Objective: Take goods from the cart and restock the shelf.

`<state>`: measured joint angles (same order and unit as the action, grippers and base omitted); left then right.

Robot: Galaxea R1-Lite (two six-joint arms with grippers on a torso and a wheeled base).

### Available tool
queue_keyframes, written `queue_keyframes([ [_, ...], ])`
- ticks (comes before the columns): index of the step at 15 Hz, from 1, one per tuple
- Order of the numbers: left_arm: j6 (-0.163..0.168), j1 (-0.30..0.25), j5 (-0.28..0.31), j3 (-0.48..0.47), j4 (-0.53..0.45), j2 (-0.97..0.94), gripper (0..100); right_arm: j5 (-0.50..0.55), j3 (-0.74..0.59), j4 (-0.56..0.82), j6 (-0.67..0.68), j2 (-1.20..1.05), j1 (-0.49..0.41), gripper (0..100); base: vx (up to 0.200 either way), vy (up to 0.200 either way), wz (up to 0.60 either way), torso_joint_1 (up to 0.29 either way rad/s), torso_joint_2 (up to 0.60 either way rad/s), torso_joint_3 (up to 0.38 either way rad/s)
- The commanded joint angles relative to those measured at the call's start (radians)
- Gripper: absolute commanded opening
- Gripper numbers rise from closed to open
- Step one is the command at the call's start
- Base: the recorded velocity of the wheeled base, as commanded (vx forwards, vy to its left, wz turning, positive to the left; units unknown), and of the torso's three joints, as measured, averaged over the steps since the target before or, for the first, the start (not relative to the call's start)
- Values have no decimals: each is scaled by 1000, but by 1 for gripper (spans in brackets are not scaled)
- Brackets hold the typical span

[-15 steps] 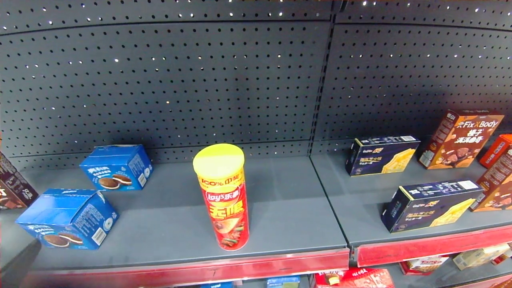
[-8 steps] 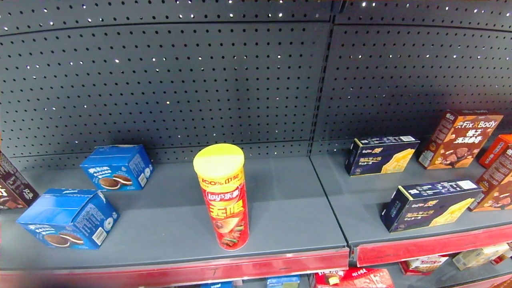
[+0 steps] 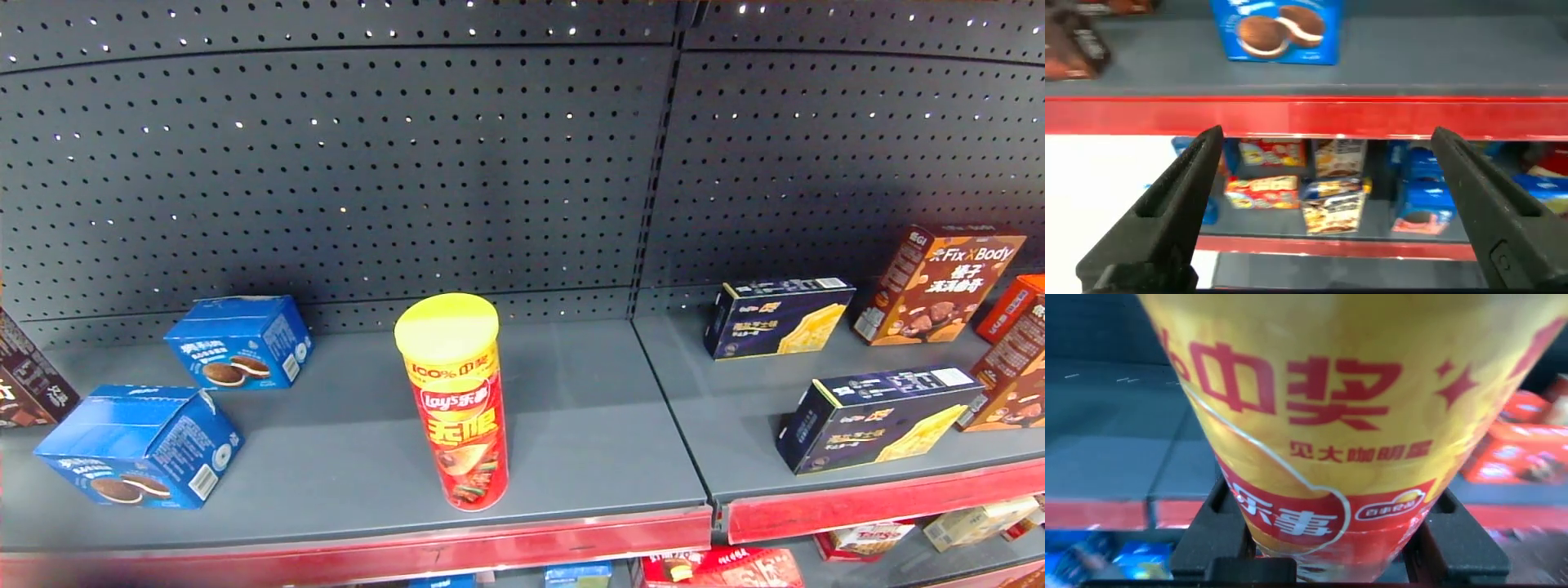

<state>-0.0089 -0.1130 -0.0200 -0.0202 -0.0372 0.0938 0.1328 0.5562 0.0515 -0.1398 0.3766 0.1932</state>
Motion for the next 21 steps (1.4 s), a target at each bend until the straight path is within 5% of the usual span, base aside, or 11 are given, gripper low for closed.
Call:
queue_keyframes([
  [1,-3,26,2,3,0,4,100,-38,5,-9,-4,59,25,0,0,0,0,0,0,0],
  [6,-3,122,3,5,3,-66,100,-160,45,-42,-4,165,40,0,0,0,0,0,0,0],
  [10,-13,116,-14,14,28,-94,100,-182,57,-71,2,234,114,0,0,0,0,0,0,0],
  [21,-14,116,-14,17,36,-94,100,-173,53,-426,3,608,292,0,0,0,0,0,0,0],
])
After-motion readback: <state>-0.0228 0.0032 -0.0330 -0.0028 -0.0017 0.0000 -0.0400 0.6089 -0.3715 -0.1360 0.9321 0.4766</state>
